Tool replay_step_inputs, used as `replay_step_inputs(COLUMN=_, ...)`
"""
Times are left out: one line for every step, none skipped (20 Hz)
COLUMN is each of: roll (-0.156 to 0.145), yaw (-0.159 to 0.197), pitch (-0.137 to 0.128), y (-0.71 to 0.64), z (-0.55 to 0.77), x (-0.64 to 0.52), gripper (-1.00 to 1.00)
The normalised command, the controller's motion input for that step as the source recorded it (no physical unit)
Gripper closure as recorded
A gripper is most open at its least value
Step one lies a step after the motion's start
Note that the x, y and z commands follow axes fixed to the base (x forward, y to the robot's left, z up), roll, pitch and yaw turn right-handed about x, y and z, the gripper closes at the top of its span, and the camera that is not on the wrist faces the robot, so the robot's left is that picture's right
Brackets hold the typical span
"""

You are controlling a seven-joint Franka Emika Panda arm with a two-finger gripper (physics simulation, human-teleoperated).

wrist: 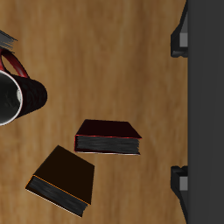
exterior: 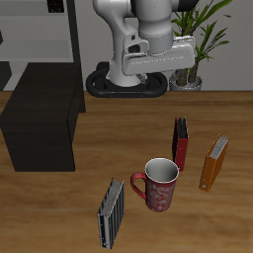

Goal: Place the red book in the top region of the shelf

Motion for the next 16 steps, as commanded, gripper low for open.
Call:
replay_step_inputs(roll=0.017, yaw=-0.059, pitch=-0.032, y=0.50, z=0.01, x=0.14, gripper=-1.00)
replay_step_inputs(roll=0.063, yaw=0.120, pitch=-0.017, y=0.55, z=-0.07, x=0.17, gripper=-1.00)
replay_step_inputs(roll=-0.092, yaw=-0.050, pitch=0.052, y=0.20, z=-0.02, x=0.44, gripper=-1.00)
replay_step_inputs(roll=-0.165, yaw=-0.081, pitch=-0.066, y=0.22, z=0.10, x=0.33, gripper=-1.00)
replay_step_inputs(roll=0.093, yaw=-0.023, pitch=-0.018, y=0.40, z=0.01, x=0.29, gripper=-1.00)
replay_step_inputs(roll=-0.034, yaw=0.055, pitch=0.005, y=0.21, z=0.03, x=0.32, gripper=-1.00)
replay_step_inputs(roll=-0.095, yaw=-0.057, pitch=-0.039, y=0.16, z=0.08, x=0.20, gripper=-1.00)
replay_step_inputs(roll=0.000, yaw=0.000, pitch=0.000, y=-0.06, z=0.01, x=0.02, gripper=-1.00)
replay_step_inputs(roll=-0.089, yaw=-0.039, pitch=0.034, y=0.47, z=-0.04, x=0.54, gripper=-1.00)
replay_step_inputs(roll=-0.105, yaw=-0.027, pitch=-0.093, y=0.15, z=0.06, x=0.19, gripper=-1.00)
replay_step_inputs(roll=0.000, yaw=0.000, pitch=0.000, y=0.00, z=0.00, x=0.00, gripper=-1.00)
replay_step_inputs(roll=0.003, yaw=0.013, pitch=0.005, y=0.26, z=-0.10, x=0.28, gripper=-1.00)
replay_step_inputs(roll=-0.003, yaw=-0.002, pitch=0.031, y=0.09, z=-0.05, x=0.08, gripper=-1.00)
replay_step_inputs(roll=-0.150, yaw=0.030, pitch=-0.046, y=0.16, z=-0.11, x=0.27, gripper=-1.00)
replay_step_inputs(roll=-0.049, yaw=0.009, pitch=-0.037, y=0.17, z=-0.11, x=0.23, gripper=-1.00)
replay_step_inputs(roll=0.000, yaw=-0.015, pitch=-0.013, y=0.17, z=-0.11, x=0.20, gripper=-1.00)
